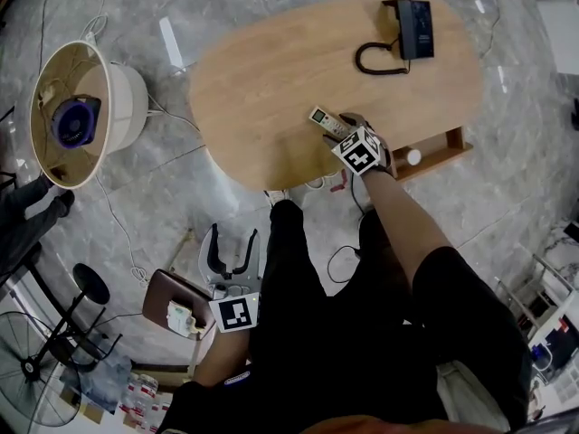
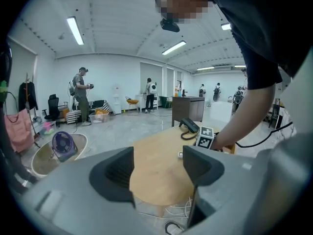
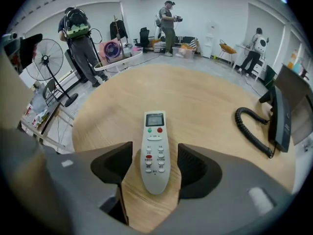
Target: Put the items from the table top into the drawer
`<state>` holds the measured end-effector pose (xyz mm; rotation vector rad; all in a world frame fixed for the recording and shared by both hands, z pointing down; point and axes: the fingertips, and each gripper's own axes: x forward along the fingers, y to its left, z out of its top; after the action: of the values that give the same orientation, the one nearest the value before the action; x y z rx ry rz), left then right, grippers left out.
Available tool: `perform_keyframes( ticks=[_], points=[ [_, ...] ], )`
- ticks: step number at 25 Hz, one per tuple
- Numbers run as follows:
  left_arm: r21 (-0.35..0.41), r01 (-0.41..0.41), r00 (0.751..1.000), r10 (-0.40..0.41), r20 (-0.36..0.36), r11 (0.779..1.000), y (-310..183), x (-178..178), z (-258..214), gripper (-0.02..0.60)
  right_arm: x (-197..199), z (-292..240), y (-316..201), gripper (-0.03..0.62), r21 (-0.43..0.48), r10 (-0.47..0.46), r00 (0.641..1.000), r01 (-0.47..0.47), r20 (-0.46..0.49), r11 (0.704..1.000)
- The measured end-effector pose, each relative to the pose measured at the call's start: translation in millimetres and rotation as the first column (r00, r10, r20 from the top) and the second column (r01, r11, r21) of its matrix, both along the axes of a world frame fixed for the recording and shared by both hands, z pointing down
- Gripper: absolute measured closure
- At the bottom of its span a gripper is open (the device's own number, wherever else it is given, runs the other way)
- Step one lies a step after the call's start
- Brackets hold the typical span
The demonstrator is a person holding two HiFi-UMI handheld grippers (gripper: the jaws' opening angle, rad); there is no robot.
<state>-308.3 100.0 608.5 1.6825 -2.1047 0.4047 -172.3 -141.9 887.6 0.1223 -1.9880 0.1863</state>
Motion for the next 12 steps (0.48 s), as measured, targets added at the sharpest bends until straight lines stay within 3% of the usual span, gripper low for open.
perform_keyframes(
  ticks=[5, 6, 7, 12],
  points=[
    [-0.011, 0.012, 1.000, -0.012, 0.000, 1.000, 9.5, -5.5, 5.1, 0.262, 1.7, 10.5, -1.4, 0.293, -0.001, -0.002, 0.999, 0.002, -0.038, 1.000],
    [-0.011, 0.014, 1.000, -0.014, -0.001, 1.000, 10.6, -6.0, 6.2, 0.262, 1.5, 9.9, -2.1, 0.305, 0.003, 0.000, 0.999, 0.000, -0.037, 1.000],
    [-0.011, 0.016, 1.000, -0.016, -0.004, 1.000, 11.6, -6.0, 7.2, 0.262, 1.4, 9.4, -2.2, 0.357, 0.006, 0.002, 0.999, -0.001, -0.035, 1.000],
    [-0.018, 0.010, 1.000, -0.010, -0.013, 1.000, 11.6, -1.8, 9.9, 0.264, -1.6, 6.4, -1.1, 0.362, 0.009, 0.001, 1.000, -0.001, -0.018, 1.000]
  ],
)
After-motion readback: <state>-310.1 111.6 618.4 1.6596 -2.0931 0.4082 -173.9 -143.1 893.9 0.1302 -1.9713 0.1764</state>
